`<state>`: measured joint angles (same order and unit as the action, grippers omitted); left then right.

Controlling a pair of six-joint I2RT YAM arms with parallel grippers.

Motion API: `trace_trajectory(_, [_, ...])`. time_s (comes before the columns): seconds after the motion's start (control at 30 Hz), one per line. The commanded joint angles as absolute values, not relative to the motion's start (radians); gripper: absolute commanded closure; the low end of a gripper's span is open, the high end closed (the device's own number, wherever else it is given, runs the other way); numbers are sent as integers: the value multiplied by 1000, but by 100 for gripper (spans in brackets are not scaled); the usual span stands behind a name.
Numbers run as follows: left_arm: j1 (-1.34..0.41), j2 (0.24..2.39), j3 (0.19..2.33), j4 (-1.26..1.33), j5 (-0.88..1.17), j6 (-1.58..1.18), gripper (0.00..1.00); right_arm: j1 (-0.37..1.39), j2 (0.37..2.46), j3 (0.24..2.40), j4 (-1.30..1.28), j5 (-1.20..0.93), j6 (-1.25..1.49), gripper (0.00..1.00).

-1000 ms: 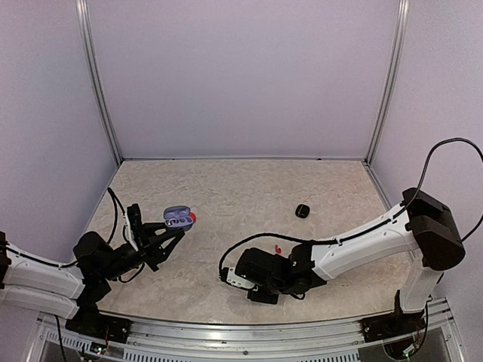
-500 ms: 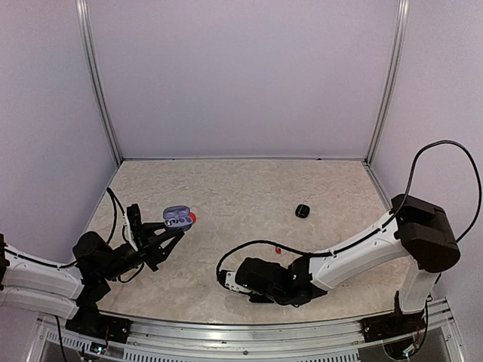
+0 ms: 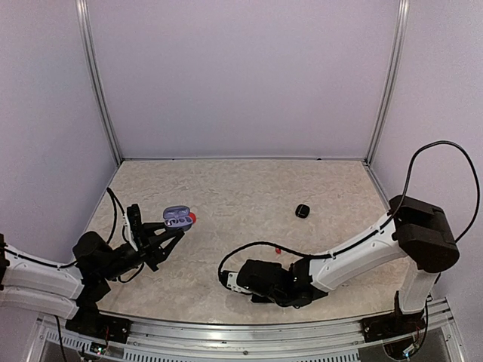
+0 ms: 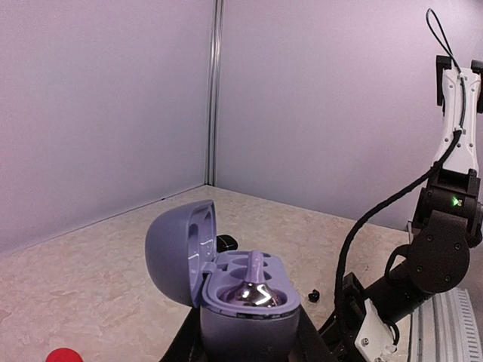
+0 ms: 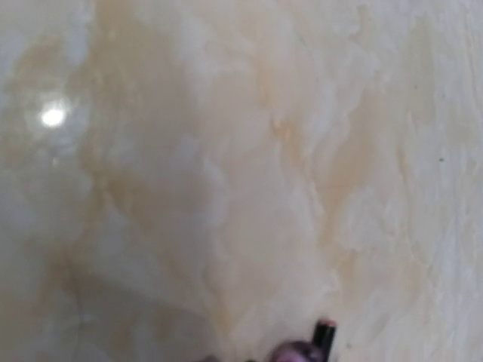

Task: Insert the wireless bluetooth earbuds into the charging case
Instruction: Adjust the right earbud at the center of the board.

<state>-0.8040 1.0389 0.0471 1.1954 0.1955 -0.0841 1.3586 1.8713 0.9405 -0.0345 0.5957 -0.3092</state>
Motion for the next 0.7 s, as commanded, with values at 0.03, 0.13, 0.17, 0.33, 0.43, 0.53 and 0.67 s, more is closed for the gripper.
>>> trace_trajectory(0.03, [-799, 1042, 54, 1209, 188, -72, 100, 1354, 1849, 916, -35, 605, -280, 98])
trace_trajectory(0.13, [-799, 1042, 56, 1209, 190, -72, 100, 1344, 1823, 906, -34, 592, -269, 100])
trace_trajectory(0.17, [-798, 1042, 57, 1209, 190, -73, 100, 1341, 1810, 903, -33, 589, -265, 100])
trace_trajectory(0.33, [-799, 1045, 61, 1209, 190, -73, 100, 1320, 1732, 879, -25, 557, -232, 100])
trace_trajectory(0.43, [-799, 1050, 65, 1210, 193, -75, 100, 1295, 1671, 858, -14, 515, -206, 100])
trace_trajectory(0.53, [-799, 1056, 68, 1213, 196, -73, 100, 1269, 1625, 839, -10, 472, -185, 100])
trace_trajectory(0.67, [-799, 1066, 71, 1216, 198, -72, 100, 1235, 1589, 820, -12, 372, -174, 100])
